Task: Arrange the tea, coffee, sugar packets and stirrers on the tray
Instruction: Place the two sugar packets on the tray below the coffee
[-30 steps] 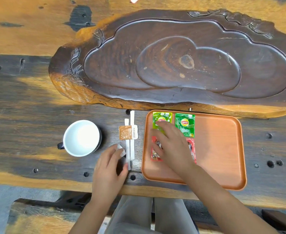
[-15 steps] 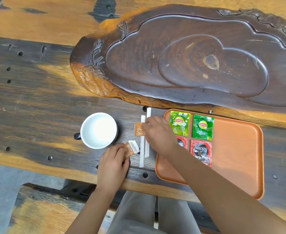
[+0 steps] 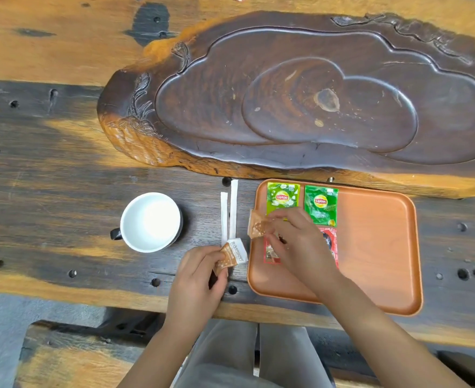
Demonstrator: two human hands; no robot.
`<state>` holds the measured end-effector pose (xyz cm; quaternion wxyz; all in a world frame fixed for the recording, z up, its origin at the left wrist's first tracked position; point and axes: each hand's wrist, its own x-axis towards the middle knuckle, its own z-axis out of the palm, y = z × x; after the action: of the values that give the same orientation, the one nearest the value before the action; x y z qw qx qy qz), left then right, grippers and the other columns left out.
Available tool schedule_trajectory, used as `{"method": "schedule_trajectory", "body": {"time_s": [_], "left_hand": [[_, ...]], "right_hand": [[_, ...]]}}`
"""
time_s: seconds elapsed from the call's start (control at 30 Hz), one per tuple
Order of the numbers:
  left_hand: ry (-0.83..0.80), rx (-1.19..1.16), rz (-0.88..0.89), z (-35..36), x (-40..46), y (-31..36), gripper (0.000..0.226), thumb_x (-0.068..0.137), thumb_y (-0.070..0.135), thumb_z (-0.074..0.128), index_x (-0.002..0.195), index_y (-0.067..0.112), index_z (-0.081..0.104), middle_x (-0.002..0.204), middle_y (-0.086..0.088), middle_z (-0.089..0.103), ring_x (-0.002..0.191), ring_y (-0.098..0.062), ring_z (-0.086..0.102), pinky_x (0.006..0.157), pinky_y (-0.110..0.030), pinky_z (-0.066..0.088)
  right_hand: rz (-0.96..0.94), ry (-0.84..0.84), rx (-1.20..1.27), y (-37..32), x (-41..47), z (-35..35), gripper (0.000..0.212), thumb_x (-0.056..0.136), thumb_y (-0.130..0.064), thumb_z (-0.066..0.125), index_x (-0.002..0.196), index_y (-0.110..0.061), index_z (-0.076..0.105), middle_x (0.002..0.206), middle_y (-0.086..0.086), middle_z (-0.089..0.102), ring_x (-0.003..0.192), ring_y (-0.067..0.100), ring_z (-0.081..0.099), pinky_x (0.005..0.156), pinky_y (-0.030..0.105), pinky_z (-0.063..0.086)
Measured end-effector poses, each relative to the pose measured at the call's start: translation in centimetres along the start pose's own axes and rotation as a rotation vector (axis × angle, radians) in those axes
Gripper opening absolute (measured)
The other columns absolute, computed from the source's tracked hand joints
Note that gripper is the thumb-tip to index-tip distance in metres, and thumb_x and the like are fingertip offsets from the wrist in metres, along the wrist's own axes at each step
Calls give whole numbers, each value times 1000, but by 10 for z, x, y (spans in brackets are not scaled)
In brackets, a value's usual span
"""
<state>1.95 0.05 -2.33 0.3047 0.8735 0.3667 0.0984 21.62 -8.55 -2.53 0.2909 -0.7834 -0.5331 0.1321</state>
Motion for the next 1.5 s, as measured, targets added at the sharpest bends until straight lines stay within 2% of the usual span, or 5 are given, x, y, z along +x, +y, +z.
{"method": "schedule_trajectory", "body": {"time_s": [0.47, 0.67, 0.9, 1.37, 1.5], "left_hand": [[-328, 53, 412, 59, 4, 31, 17, 75, 15, 58, 90, 13, 66, 102, 0, 66, 100, -15, 55, 93, -29, 44], [-395, 117, 357, 54, -5, 33, 28, 78, 27, 59, 104, 18, 63, 129, -1, 54, 128, -21, 43, 105, -35, 36], [-464, 286, 433, 56, -29, 40, 45, 75, 42, 55, 115, 23, 60, 124, -2, 57, 122, -20, 40, 96, -36, 45], [-426, 227, 411, 54, -29, 36, 40, 77, 33, 52, 116, 24, 58, 121, 2, 57, 120, -17, 41, 98, -33, 40], [-230, 53, 255, 37, -19, 26, 30, 79, 24, 54, 107, 17, 62, 112, 1, 61, 108, -14, 51, 95, -27, 37]], "right_hand": [[25, -135, -224, 53, -118, -32, 9, 79, -2, 60, 72, -8, 60, 92, 9, 67, 86, 30, 61, 80, 35, 47], [91, -122, -237, 47, -138, -31, 17, 82, -7, 55, 94, -9, 67, 106, 10, 67, 100, 30, 60, 89, 38, 47], [156, -131, -232, 29, -159, -18, 37, 80, -18, 52, 116, -14, 61, 114, 12, 58, 104, 29, 50, 90, 43, 47], [195, -165, -256, 24, -156, -16, 32, 82, -23, 52, 110, -18, 66, 115, 12, 61, 108, 29, 46, 96, 42, 35], [215, -33, -238, 12, -136, -23, 27, 80, -22, 55, 103, -15, 68, 105, 11, 63, 100, 28, 51, 89, 39, 37]]}}
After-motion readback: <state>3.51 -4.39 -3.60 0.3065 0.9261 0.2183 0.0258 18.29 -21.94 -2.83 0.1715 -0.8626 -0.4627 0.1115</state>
